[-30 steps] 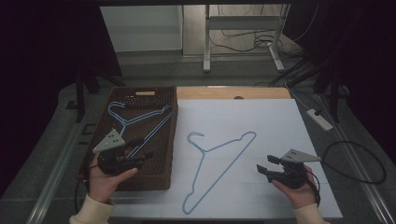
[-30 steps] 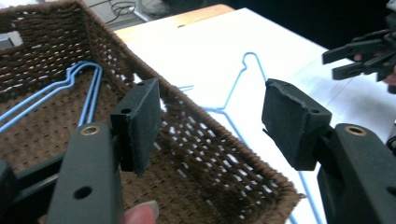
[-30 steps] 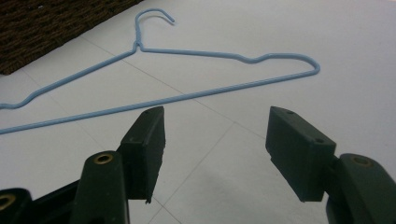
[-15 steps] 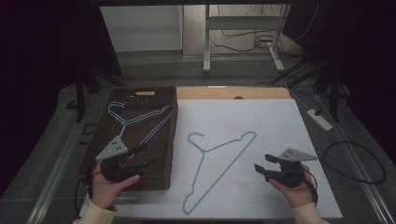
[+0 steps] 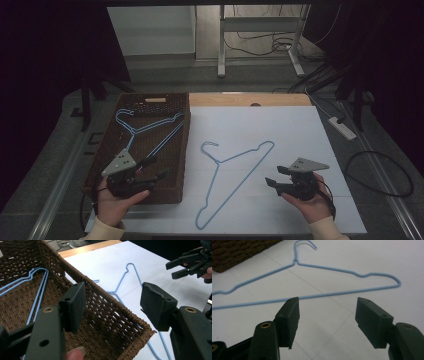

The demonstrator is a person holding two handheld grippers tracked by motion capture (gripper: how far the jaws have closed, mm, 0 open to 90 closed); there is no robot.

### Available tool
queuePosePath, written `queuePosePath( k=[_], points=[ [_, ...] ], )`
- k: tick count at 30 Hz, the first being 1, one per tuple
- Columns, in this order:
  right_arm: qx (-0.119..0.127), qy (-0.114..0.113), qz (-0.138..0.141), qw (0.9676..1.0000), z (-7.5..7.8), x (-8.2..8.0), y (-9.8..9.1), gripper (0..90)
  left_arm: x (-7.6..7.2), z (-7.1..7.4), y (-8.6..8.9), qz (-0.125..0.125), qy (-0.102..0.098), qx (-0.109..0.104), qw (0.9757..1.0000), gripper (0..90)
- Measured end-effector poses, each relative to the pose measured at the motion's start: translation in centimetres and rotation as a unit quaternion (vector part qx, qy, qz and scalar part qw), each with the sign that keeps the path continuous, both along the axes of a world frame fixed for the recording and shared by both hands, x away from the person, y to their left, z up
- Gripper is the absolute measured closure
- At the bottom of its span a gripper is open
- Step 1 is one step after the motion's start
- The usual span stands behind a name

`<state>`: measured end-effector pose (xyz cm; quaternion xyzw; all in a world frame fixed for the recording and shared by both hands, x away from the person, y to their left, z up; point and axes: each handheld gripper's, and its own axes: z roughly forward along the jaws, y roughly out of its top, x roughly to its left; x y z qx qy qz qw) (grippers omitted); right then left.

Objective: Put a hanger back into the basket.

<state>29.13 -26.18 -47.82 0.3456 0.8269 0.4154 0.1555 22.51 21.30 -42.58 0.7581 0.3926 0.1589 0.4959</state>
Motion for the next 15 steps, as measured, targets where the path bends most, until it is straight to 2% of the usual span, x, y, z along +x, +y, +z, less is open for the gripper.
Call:
queuePosePath(
  k=[3,7,9,12,14,15],
  points=[
    [0.000,0.015,0.011,0.9998,0.2,0.6,1.0,38.4,0.0,-0.1,-0.2,-0.004,0.003,0.004,1.0000,37.4],
    [-0.016,0.044,0.031,0.9984,0.0,1.8,3.1,42.0,-0.1,-0.2,-0.4,-0.008,0.006,0.005,0.9999,37.4],
    [-0.031,0.056,0.042,0.9970,-0.2,2.2,4.2,47.6,-0.2,-0.2,-0.4,-0.011,0.006,0.005,0.9999,37.3],
    [-0.046,0.082,0.069,0.9931,-0.5,2.5,5.9,59.6,-0.2,-0.2,-0.4,-0.012,0.007,0.005,0.9999,37.3],
    [-0.063,0.104,0.086,0.9889,-0.7,2.9,7.1,69.9,-0.2,-0.2,-0.4,-0.012,0.007,0.005,0.9999,37.3],
    [-0.071,0.107,0.091,0.9875,-0.8,3.1,7.6,74.9,-0.2,-0.2,-0.5,-0.012,0.008,0.005,0.9999,37.2]
  ],
)
